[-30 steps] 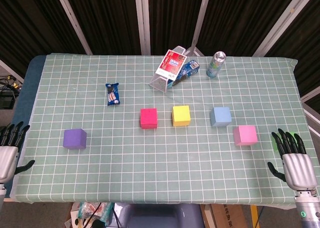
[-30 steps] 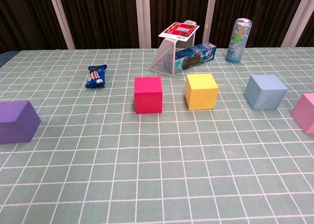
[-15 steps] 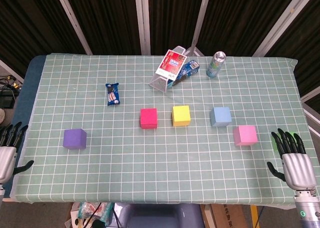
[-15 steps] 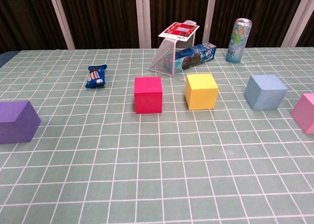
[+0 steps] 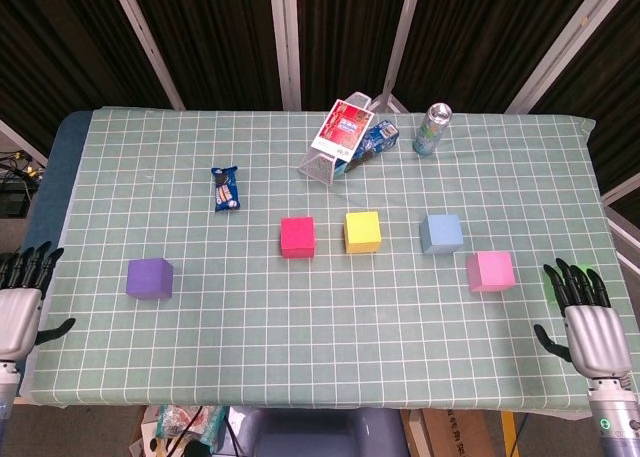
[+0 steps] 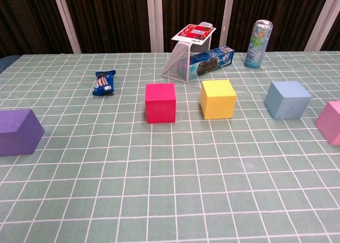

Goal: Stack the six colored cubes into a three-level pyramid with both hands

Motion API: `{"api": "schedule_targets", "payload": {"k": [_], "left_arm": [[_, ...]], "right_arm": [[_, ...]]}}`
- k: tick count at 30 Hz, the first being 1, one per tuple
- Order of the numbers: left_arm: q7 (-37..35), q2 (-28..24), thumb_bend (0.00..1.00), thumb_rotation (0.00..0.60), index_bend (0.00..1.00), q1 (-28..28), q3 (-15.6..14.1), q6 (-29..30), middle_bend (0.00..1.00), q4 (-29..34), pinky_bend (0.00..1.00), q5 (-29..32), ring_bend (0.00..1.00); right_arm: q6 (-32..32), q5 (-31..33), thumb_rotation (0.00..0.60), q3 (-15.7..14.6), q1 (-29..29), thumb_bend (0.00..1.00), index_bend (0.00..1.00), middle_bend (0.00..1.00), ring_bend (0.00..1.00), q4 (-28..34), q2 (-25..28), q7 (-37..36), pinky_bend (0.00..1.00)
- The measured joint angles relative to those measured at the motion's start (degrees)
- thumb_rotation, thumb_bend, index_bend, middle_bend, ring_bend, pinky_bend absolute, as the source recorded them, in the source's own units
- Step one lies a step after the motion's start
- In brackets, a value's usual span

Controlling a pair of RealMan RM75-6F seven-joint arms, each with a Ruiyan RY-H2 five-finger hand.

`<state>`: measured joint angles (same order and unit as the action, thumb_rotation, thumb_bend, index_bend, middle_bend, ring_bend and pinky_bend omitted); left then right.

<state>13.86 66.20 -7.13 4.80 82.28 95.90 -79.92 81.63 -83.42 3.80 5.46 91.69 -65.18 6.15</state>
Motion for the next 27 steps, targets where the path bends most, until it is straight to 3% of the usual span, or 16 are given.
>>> {"api": "schedule_targets", "payload": {"k": [15, 22, 27], "left_arm": [[15.53, 0.28, 0.10, 0.600, 0.00, -17.54, 12.30, -14.40, 0.19, 11.14, 0.09, 18.89, 0.00], [20.75, 3.15, 0.10, 0.600, 0.00, -25.72, 15.67, -19.17, 0.21, 12.17, 0.10, 30.14, 0.03], [27.18, 6.44, 0.10, 0.600, 0.00, -33.52, 17.02, -20.48, 0.21, 11.57, 0.11, 41.44, 0.03]], "right_arm": [[-2.42, 3.16, 0.600, 0.76, 0.71, 0.32, 0.00, 0.00, 0.00, 1.51, 0.23, -0.77, 0.00], [-2.93, 3.38, 0.600, 0.70, 0.71, 0.32, 0.00, 0.00, 0.00, 1.90, 0.91, -2.44, 0.00], [-3.46, 3.83, 0.600, 0.63, 0.72, 0.32, 0.00, 0.00, 0.00, 2.31, 1.40, -3.23, 0.00]]}}
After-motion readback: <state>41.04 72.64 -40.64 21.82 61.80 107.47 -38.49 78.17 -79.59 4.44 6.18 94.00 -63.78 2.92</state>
